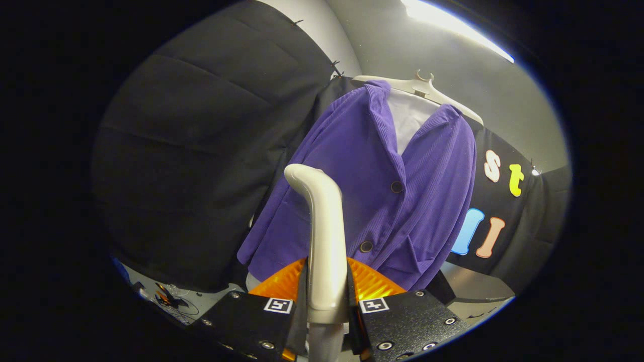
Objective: Iron the clothes twice with a garment steamer, once on the left side and once on the right side.
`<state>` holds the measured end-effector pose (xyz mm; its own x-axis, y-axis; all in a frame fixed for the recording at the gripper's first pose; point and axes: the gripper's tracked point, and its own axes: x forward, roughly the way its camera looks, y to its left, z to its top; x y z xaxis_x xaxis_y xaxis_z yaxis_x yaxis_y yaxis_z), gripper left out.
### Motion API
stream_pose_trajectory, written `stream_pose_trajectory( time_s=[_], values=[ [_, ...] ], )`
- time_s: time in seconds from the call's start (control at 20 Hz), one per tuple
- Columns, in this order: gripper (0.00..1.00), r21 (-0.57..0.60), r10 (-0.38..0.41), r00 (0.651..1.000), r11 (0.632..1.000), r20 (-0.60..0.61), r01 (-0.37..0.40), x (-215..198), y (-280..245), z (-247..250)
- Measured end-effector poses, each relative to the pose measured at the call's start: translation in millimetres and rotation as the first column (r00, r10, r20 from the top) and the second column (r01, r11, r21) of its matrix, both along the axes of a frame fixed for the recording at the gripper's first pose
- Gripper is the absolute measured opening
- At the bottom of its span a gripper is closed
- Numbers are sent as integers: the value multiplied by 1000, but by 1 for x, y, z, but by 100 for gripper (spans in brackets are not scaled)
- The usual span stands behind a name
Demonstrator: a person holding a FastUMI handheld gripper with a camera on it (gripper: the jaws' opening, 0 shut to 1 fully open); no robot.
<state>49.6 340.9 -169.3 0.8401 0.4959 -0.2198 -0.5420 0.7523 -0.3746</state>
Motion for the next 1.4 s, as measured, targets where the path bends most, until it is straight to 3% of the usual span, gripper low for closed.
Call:
stream_pose_trajectory(
  time_s=[0.9,1.4],
  values=[
    [34,-102,43,992,993,-120,-56,-29,-27,-86],
    [34,-127,-70,929,992,-364,25,-87,-135,-148]
  ],
)
